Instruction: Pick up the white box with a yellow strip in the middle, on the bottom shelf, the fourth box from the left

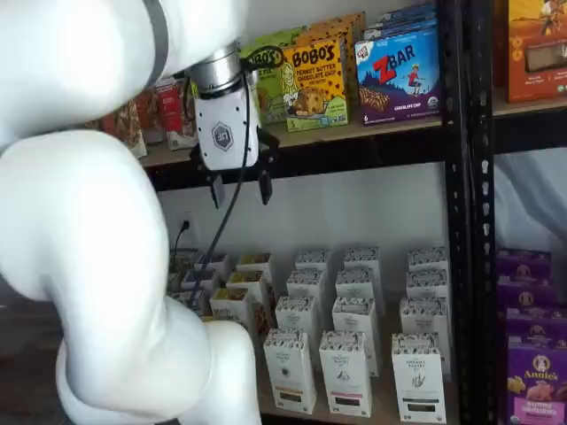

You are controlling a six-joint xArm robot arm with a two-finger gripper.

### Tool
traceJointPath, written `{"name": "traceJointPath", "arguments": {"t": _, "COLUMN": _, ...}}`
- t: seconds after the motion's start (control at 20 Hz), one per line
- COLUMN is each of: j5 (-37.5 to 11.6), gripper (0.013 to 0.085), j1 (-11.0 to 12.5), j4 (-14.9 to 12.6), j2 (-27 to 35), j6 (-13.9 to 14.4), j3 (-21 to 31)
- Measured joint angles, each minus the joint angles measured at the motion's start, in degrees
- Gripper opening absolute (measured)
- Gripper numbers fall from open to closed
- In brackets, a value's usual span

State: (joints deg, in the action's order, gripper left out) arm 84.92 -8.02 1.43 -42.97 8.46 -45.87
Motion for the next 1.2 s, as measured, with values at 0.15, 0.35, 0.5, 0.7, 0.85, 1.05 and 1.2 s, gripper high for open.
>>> {"name": "traceJointPath", "arguments": {"t": 0.15, "j5": -3.4, "gripper": 0.085, "j1": -1.4, "j4": 0.2, "j2": 0.3, "j6": 1.3, "j3": 2.1}}
{"name": "traceJointPath", "arguments": {"t": 0.35, "j5": -8.4, "gripper": 0.085, "j1": -3.2, "j4": -0.1, "j2": 1.0, "j6": 3.0, "j3": 5.2}}
{"name": "traceJointPath", "arguments": {"t": 0.5, "j5": -13.0, "gripper": 0.085, "j1": -4.1, "j4": -1.0, "j2": 1.4, "j6": 4.2, "j3": 7.8}}
{"name": "traceJointPath", "arguments": {"t": 0.7, "j5": -17.6, "gripper": 0.085, "j1": -4.9, "j4": -2.4, "j2": 2.7, "j6": 5.4, "j3": 9.9}}
{"name": "traceJointPath", "arguments": {"t": 0.85, "j5": -20.7, "gripper": 0.085, "j1": -5.0, "j4": -2.7, "j2": 4.4, "j6": 5.7, "j3": 10.9}}
{"name": "traceJointPath", "arguments": {"t": 1.05, "j5": -25.8, "gripper": 0.085, "j1": -5.1, "j4": -4.1, "j2": 6.4, "j6": 6.6, "j3": 12.8}}
{"name": "traceJointPath", "arguments": {"t": 1.2, "j5": -30.6, "gripper": 0.085, "j1": -5.2, "j4": -4.3, "j2": 8.3, "j6": 6.9, "j3": 14.4}}
